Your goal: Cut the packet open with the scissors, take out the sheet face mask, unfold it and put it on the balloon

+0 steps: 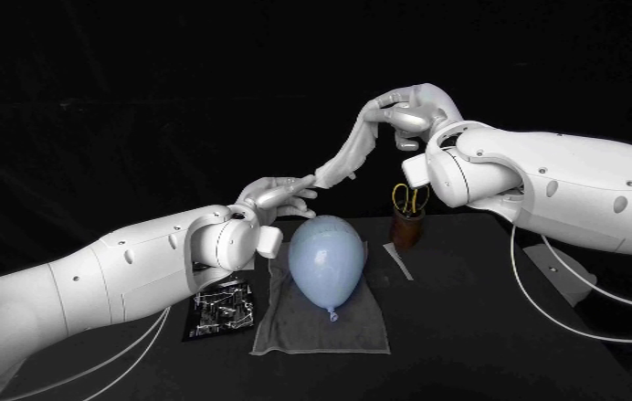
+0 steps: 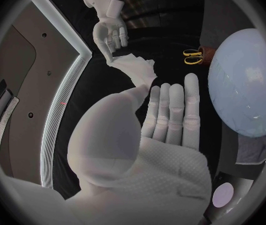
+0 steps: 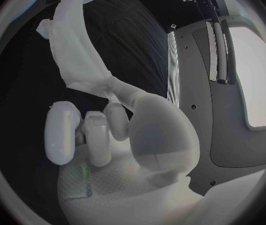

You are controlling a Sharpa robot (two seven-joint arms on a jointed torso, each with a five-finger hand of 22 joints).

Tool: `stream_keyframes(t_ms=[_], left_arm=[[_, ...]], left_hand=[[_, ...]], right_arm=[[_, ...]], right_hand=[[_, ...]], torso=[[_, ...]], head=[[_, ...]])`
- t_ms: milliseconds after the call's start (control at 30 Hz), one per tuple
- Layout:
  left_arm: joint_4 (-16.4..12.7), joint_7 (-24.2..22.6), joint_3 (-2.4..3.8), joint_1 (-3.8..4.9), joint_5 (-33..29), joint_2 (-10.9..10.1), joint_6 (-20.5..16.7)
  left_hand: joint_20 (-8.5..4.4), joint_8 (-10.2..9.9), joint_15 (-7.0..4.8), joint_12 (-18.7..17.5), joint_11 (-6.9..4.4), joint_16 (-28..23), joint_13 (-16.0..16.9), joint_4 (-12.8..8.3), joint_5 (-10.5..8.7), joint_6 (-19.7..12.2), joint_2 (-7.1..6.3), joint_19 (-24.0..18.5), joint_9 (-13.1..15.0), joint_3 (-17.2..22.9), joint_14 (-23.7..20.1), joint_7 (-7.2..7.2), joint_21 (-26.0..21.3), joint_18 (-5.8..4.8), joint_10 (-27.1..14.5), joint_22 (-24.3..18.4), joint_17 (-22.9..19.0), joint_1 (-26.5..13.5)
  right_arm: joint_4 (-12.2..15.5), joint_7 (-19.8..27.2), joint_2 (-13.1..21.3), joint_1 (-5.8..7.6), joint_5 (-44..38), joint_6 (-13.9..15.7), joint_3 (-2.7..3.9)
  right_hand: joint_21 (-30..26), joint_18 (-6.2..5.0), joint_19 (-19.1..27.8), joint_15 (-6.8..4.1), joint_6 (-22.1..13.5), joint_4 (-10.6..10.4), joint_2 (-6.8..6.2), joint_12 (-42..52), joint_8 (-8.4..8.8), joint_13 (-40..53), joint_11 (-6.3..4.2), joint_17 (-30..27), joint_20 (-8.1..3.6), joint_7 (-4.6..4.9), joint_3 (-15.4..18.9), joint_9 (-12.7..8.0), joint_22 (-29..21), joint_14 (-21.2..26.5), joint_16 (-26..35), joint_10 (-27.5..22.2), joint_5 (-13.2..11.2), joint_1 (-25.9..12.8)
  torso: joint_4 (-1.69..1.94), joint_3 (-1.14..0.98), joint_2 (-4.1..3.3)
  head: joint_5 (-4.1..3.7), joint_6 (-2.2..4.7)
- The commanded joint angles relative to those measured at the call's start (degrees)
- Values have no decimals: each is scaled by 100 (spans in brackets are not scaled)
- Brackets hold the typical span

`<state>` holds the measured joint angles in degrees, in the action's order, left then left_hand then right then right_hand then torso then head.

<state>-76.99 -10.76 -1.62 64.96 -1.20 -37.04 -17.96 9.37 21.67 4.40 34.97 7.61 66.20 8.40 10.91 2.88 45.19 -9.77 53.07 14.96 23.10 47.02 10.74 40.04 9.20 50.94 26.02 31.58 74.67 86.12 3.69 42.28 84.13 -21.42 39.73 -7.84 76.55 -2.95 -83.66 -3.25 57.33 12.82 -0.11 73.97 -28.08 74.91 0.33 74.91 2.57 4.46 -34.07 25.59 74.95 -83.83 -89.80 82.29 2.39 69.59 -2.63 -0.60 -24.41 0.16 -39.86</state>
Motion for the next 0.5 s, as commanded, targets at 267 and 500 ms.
stream_keyframes(t_ms=[267,500], left_arm=[[284,724,2,6,1194,-178,753],[614,336,6,29,1223,-258,800]], left_hand=[[269,-99,237,-35,232,-320,-21,323,-16,-501,-113,-117,-24,-815,-408,255,-671,121,-600,-471,-195,-35],[308,71,248,66,214,-449,-10,350,-14,-391,91,-87,30,-1011,-532,221,-949,129,-571,-682,-312,283]], right_arm=[[-295,-389,-42,272,-792,-1876,9],[-490,-720,-100,437,-1857,-3404,7]], right_hand=[[0,7,-220,-41,39,-2,-1,32,-13,302,-48,1509,-22,-4,-49,3,1117,-617,-20,114,40,-70],[27,14,-228,-40,36,2,-11,41,-13,311,-46,1509,-21,-2,-53,3,1125,-617,-20,117,40,-74]], torso=[[-2,4,0],[1,7,-2]], head=[[-97,10],[-123,-14]])
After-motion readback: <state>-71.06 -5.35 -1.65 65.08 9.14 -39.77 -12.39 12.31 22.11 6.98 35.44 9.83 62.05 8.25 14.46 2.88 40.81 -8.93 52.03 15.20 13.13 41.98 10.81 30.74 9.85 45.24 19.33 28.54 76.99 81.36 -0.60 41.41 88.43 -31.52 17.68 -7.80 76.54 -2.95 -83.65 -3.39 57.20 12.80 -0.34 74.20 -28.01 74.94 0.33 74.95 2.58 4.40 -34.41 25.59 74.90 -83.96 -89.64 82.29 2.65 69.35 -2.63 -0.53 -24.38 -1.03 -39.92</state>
